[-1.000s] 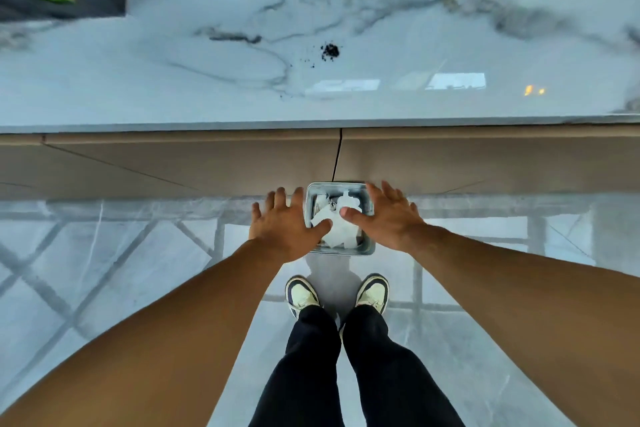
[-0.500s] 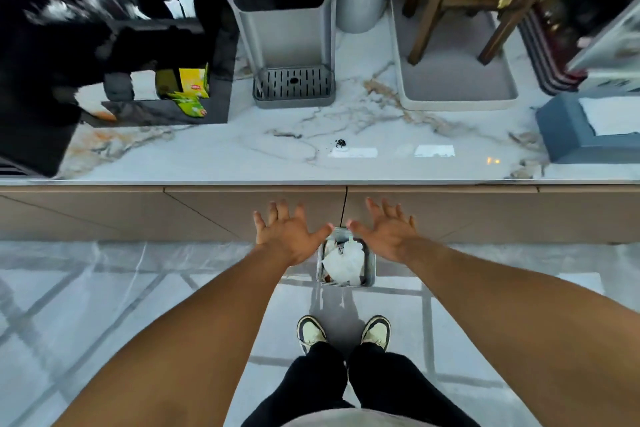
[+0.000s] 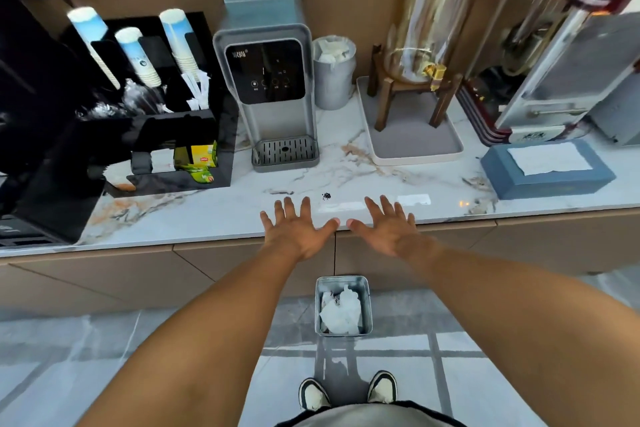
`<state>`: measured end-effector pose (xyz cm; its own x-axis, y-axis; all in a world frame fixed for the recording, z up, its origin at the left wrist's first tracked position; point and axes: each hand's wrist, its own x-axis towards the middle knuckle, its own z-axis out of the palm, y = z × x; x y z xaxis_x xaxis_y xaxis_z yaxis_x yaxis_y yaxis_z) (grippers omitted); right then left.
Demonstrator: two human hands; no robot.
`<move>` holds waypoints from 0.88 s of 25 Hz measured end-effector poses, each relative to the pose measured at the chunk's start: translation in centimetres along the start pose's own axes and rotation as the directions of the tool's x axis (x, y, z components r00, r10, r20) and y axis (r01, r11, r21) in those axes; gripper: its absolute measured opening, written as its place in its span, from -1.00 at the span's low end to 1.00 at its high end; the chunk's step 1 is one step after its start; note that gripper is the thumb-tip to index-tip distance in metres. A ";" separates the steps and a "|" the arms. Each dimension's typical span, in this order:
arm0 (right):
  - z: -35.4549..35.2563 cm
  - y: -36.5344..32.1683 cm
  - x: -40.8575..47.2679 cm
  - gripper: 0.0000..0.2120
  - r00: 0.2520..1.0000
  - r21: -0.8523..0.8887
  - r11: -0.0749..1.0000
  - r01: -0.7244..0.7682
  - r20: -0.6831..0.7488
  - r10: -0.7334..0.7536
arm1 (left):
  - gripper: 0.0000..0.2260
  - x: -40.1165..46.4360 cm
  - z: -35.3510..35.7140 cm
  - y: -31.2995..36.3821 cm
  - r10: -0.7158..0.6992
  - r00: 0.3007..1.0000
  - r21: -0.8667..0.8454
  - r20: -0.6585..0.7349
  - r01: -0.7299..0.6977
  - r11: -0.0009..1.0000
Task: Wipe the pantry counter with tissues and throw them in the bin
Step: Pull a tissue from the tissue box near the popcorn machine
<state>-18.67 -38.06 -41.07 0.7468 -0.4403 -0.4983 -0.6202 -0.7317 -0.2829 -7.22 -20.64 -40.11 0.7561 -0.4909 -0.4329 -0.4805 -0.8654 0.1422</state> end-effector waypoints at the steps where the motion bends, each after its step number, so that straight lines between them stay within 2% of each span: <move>1: -0.3 0.3 -0.2 -0.15 1.000 -0.006 1.000 -0.013 -0.010 0.013 | -0.05 0.1 -0.3 0.7 0.021 1.000 0.007 -0.006 -0.021 1.000; 7: -2.9 4.2 -1.7 -0.17 0.987 -0.008 0.991 -0.135 -0.086 0.134 | -0.09 1.1 -1.8 5.1 0.165 0.986 0.042 -0.037 -0.163 0.986; 15: -5.5 12.3 -4.2 -0.19 0.927 0.090 0.946 -0.310 -0.194 0.322 | -0.14 2.3 -1.5 15.5 0.381 0.925 0.137 -0.005 -0.376 0.916; 22: -9.5 22.7 -2.9 -0.37 0.890 0.198 0.933 -0.302 -0.292 0.350 | -0.13 4.6 0.1 27.0 0.437 0.899 0.175 0.010 -0.432 0.885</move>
<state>-32.65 -58.30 -38.26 0.5180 -0.8000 -0.3028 -0.8511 -0.4467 -0.2757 -16.76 -46.27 -38.35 0.4653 -0.8190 -0.3358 -0.8296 -0.5358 0.1573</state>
